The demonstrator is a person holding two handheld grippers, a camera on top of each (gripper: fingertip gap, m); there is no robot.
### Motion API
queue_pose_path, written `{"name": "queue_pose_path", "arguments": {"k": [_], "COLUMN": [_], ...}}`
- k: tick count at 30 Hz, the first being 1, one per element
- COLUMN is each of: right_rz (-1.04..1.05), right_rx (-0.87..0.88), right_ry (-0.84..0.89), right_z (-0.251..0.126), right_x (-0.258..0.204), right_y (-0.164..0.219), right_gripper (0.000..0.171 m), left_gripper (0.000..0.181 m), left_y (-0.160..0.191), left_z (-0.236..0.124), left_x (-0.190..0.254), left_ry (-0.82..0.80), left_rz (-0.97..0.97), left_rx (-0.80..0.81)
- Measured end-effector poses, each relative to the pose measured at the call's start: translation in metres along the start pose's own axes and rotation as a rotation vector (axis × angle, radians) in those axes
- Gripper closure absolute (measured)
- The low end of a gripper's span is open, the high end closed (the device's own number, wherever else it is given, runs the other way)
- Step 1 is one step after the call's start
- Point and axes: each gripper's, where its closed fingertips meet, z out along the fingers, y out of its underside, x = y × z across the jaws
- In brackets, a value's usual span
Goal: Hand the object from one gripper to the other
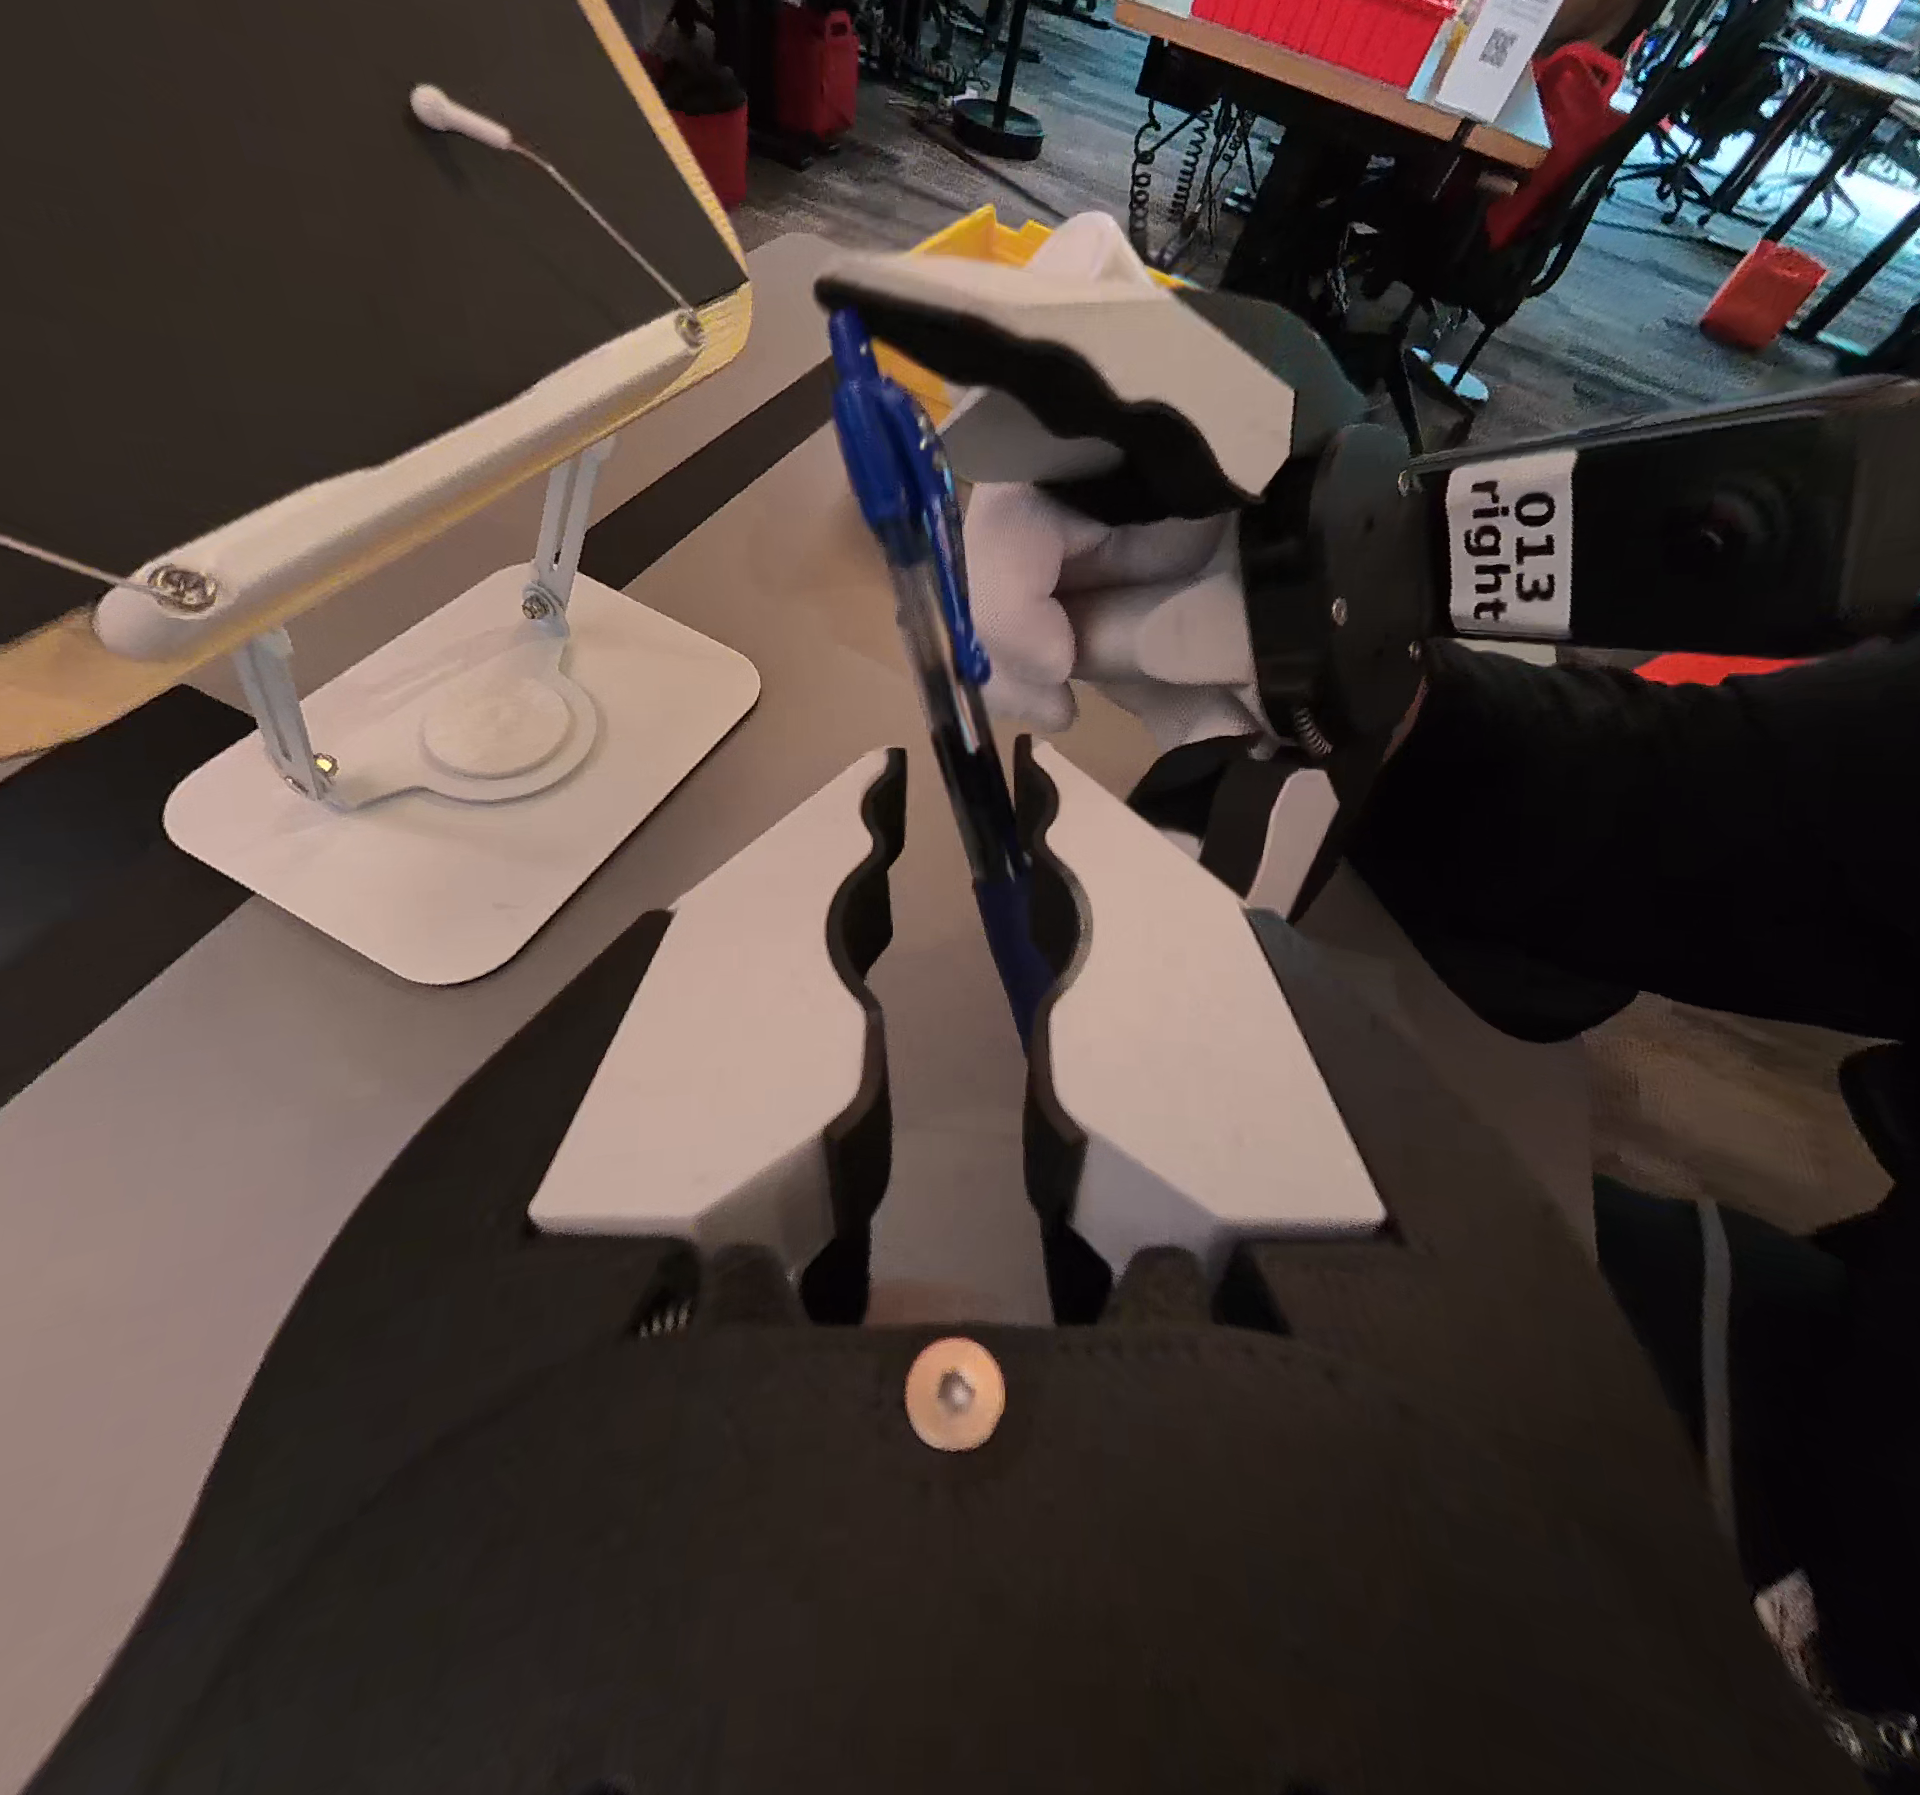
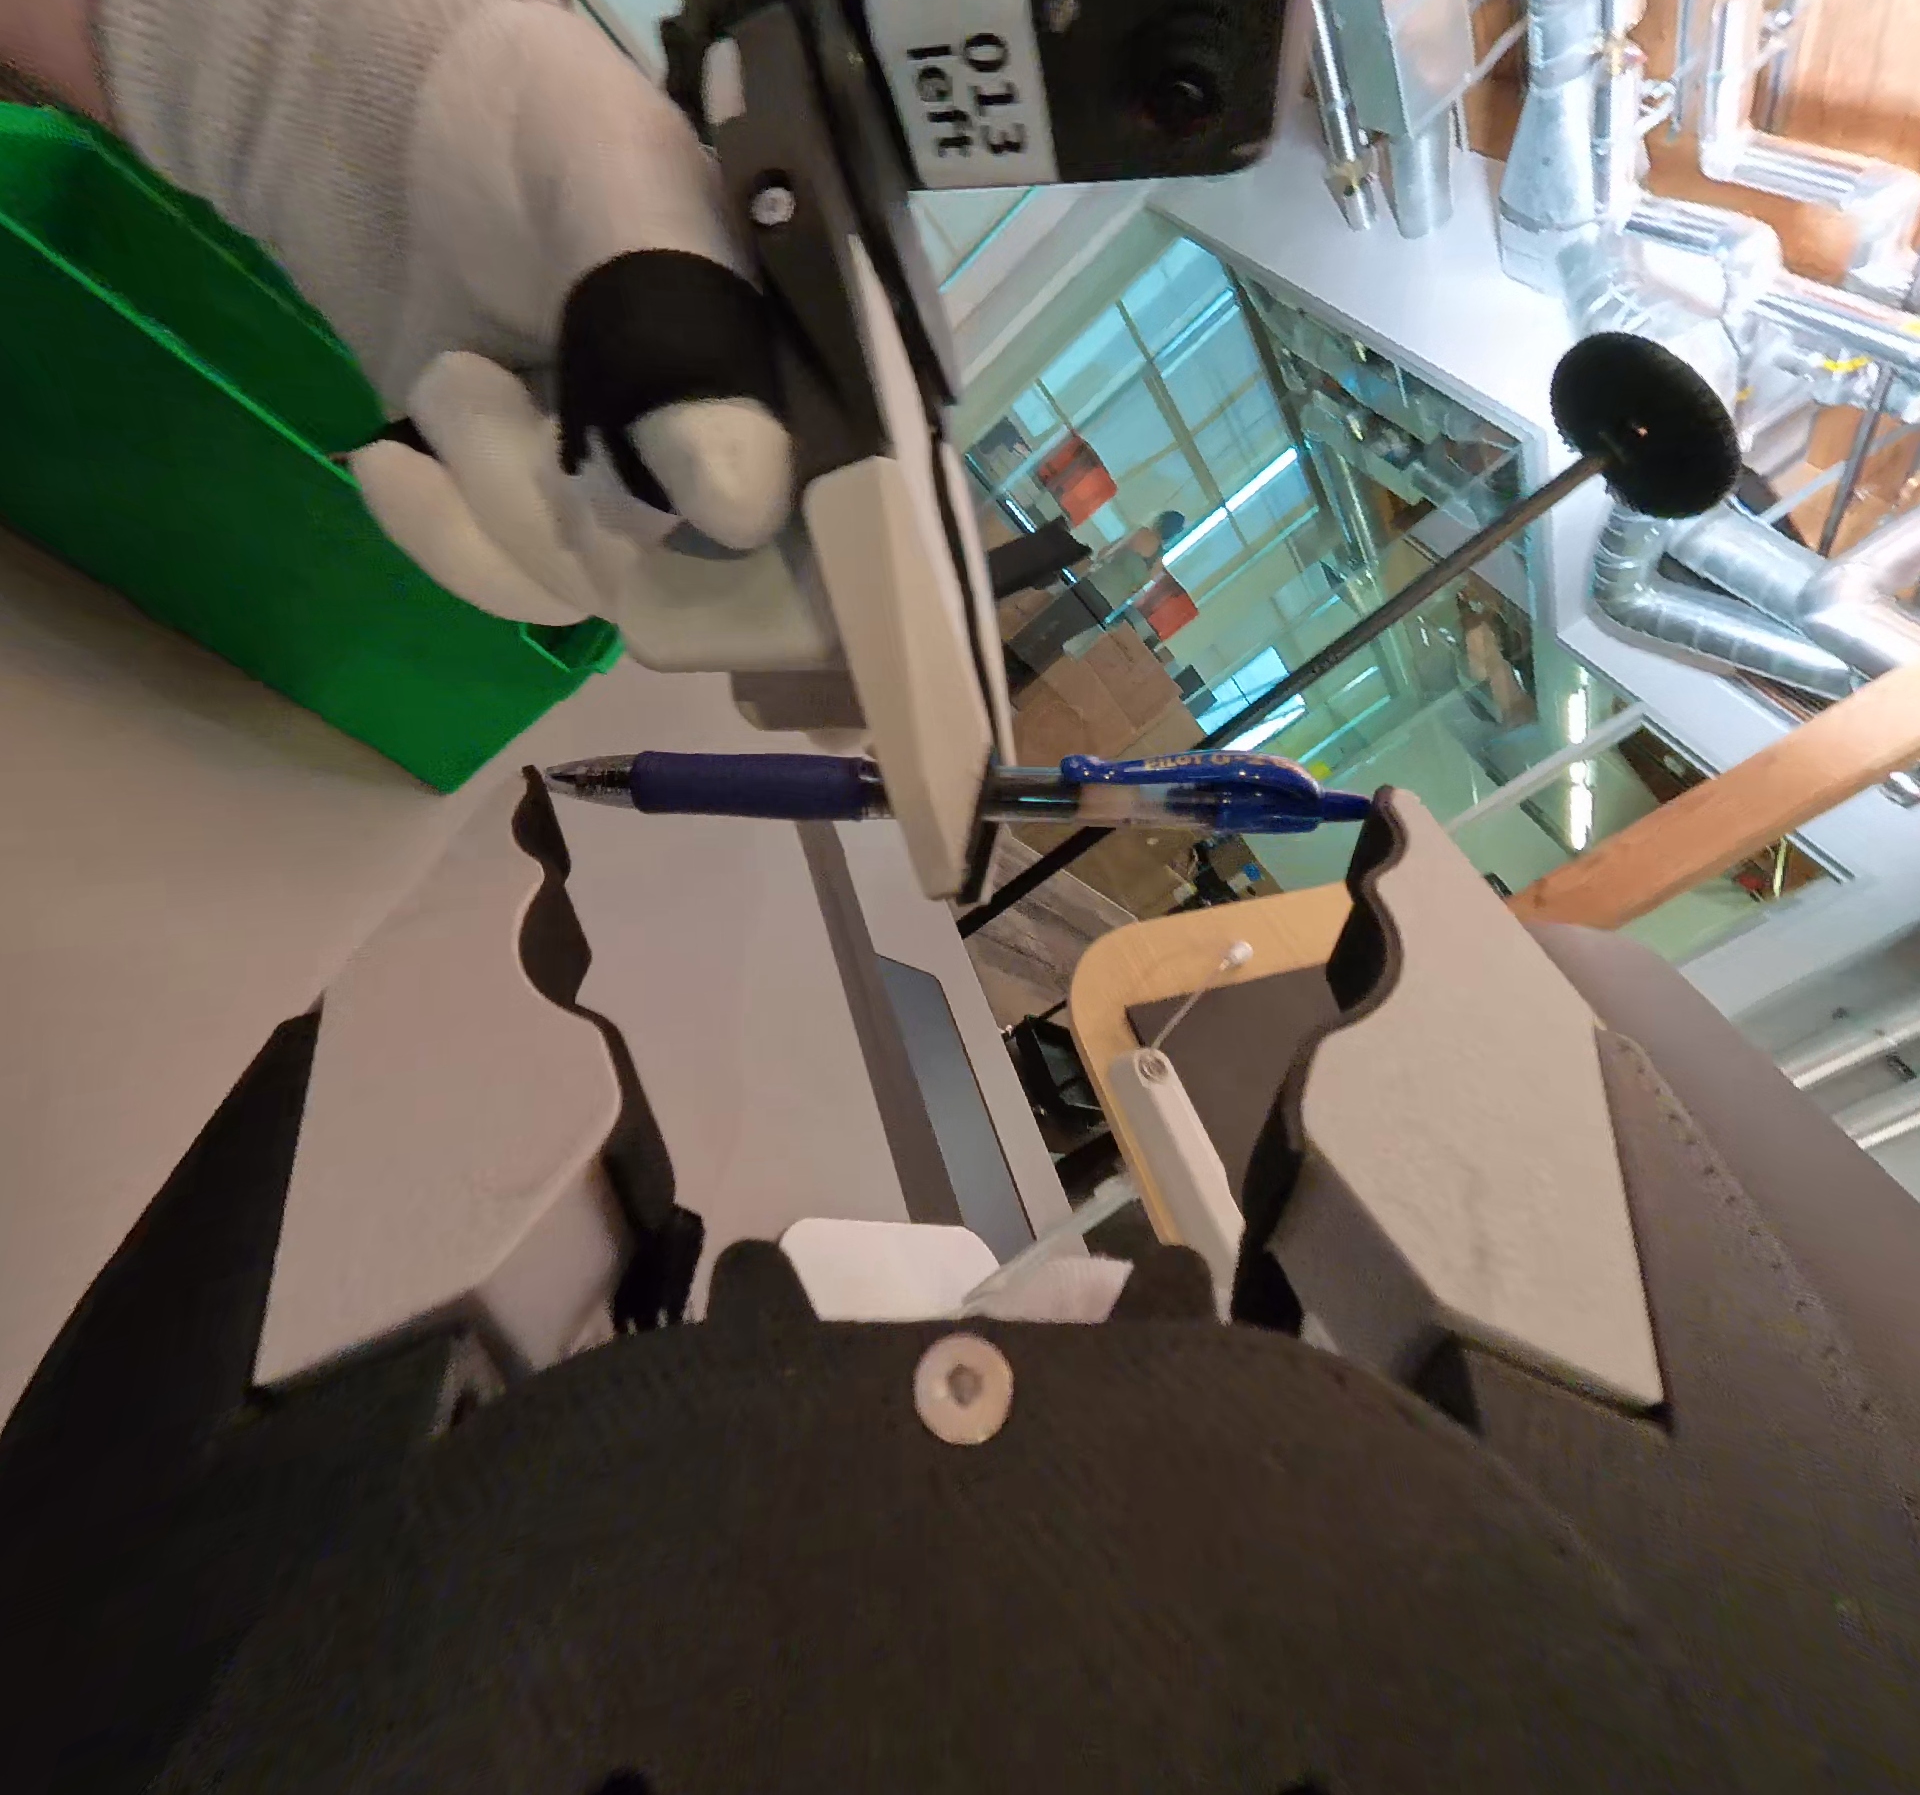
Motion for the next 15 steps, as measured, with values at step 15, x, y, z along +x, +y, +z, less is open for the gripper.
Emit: {"name": "queue_pose_path", "arguments": {"k": [15], "right_rz": [-0.046], "right_rx": [0.007], "right_ry": [0.05], "right_z": [0.008], "right_x": [-0.005], "right_y": [-0.015], "right_gripper": [0.029], "left_gripper": [0.173], "left_y": [0.001], "left_z": [-0.011], "left_x": [0.009], "left_ry": [-0.005], "left_rz": [-0.089], "left_rx": [0.093]}}
